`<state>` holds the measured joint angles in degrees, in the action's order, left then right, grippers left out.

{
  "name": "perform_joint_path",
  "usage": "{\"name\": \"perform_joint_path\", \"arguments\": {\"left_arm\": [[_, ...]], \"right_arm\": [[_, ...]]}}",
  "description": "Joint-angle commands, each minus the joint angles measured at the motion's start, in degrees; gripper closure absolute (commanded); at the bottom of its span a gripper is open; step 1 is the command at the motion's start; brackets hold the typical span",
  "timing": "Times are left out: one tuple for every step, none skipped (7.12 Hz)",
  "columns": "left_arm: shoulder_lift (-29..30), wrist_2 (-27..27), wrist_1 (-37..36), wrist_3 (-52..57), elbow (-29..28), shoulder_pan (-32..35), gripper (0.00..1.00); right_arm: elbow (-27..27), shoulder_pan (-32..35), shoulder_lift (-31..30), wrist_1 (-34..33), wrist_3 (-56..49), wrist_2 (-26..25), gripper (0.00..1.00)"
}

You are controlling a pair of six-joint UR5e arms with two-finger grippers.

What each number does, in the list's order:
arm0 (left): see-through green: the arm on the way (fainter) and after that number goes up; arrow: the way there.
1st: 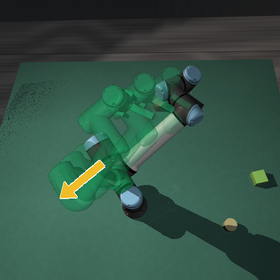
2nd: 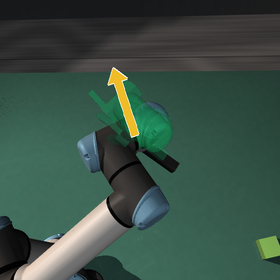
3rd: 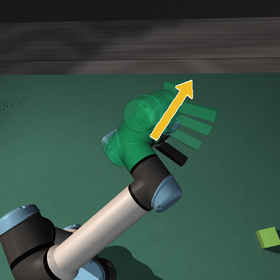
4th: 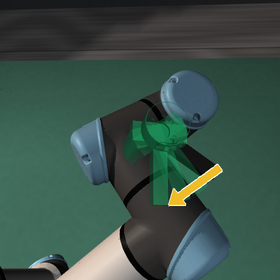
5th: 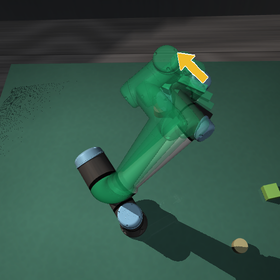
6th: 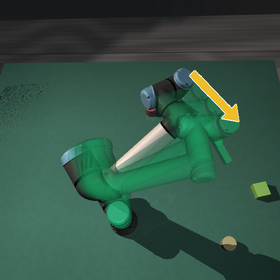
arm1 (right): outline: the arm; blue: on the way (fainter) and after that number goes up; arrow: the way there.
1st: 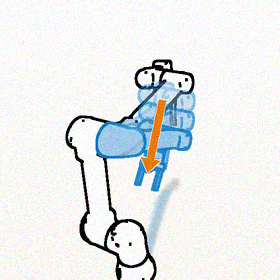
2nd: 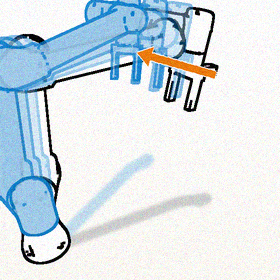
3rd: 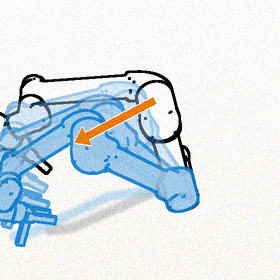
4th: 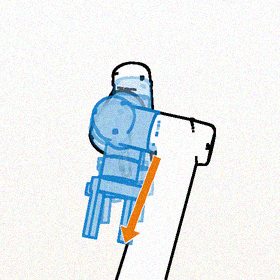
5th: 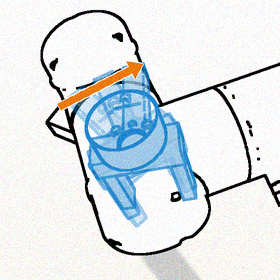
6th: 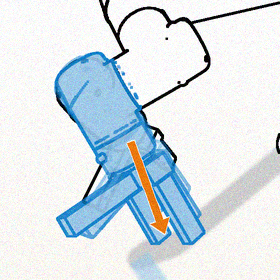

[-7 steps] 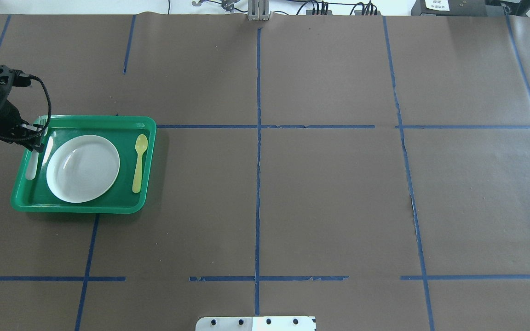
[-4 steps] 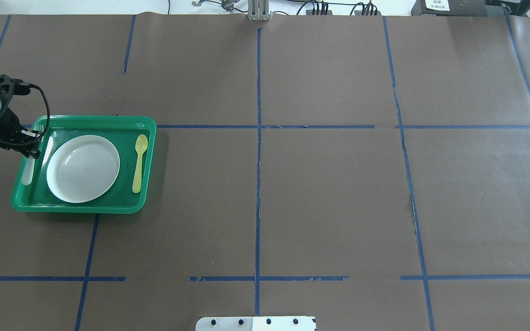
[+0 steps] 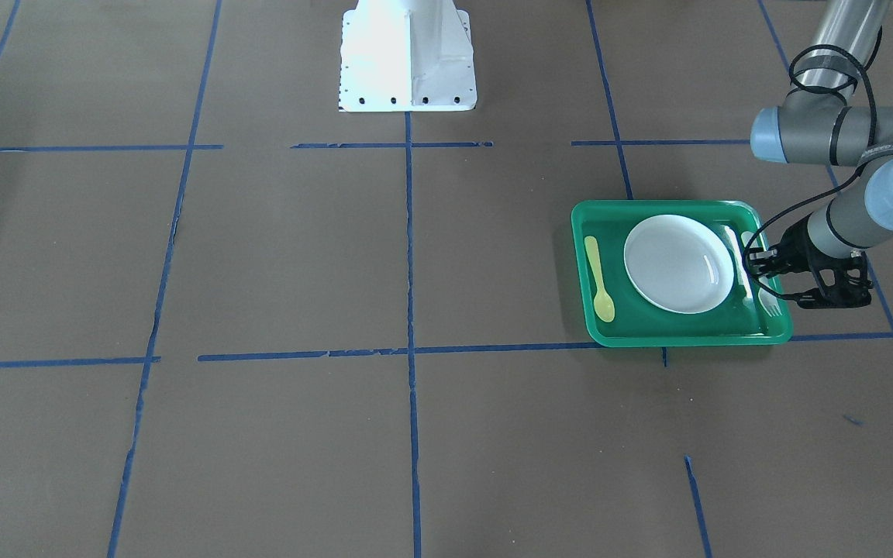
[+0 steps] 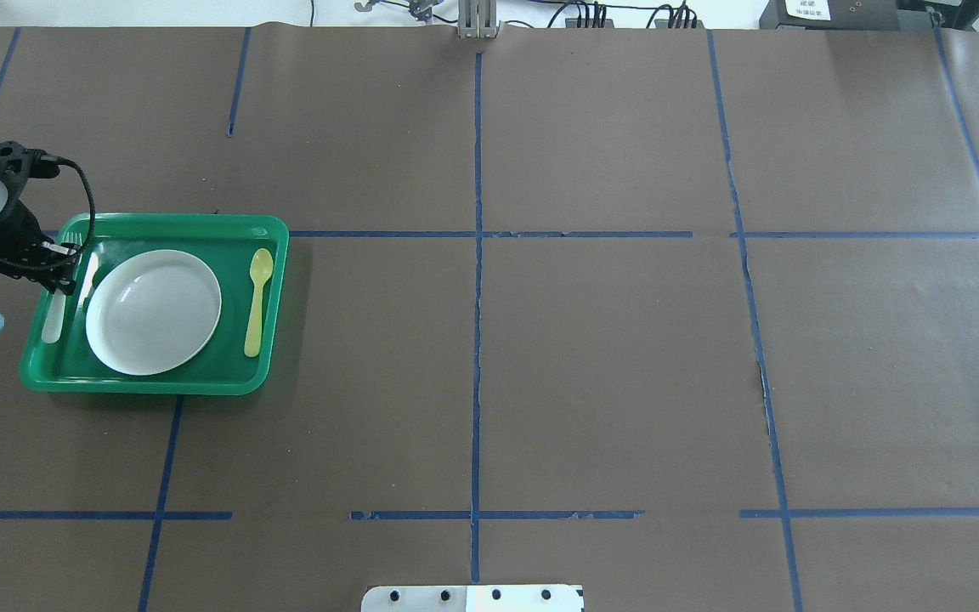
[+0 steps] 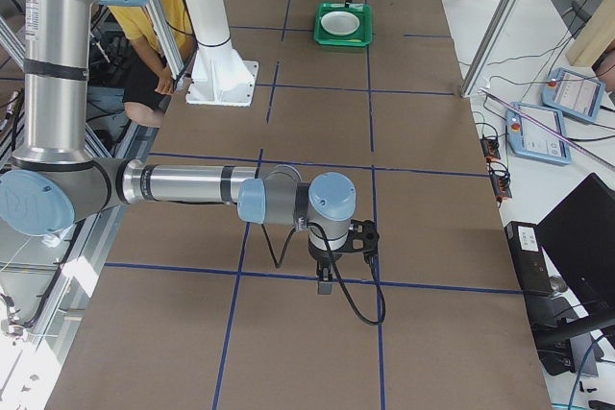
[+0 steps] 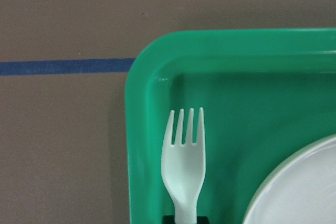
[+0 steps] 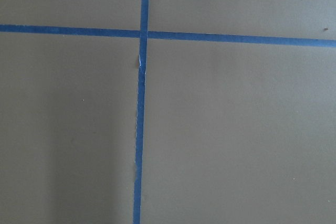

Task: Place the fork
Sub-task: 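Lower the fork onto the tray beside the plate with the left gripper, then open the left gripper and lift it away from the tray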

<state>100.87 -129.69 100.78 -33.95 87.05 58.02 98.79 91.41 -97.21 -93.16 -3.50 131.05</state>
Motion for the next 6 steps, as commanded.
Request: {"name": "perform_joint_path", "arguments": {"left_arm": [[0.1,0.0,0.1,0.4,0.3,0.0,0.16],[0.4,-0.2,0.1,0.3,0.8,0.2,0.12],[0.5,-2.0,-0.1,0.4,1.6,1.5,0.11],[0.4,-3.3,-0.6,2.6,2.9,6.8,0.12],[-0.3,-3.2,-1.5,11.3,3.4,10.7,0.11],[-0.8,-2.7,-4.9,18.1,3.0,13.3,0.11]], "right_arm": [[0.0,0.0,0.0,0.0,0.0,0.0,0.0],[0.0,0.0,0.0,0.0,0.0,0.0,0.0],[0.0,0.0,0.0,0.0,0.1,0.0,0.0],[0.0,0.0,0.0,0.0,0.0,0.0,0.0],[0.0,0.0,0.0,0.0,0.0,0.0,0.0],[0.0,0.0,0.0,0.0,0.0,0.0,0.0]]}}
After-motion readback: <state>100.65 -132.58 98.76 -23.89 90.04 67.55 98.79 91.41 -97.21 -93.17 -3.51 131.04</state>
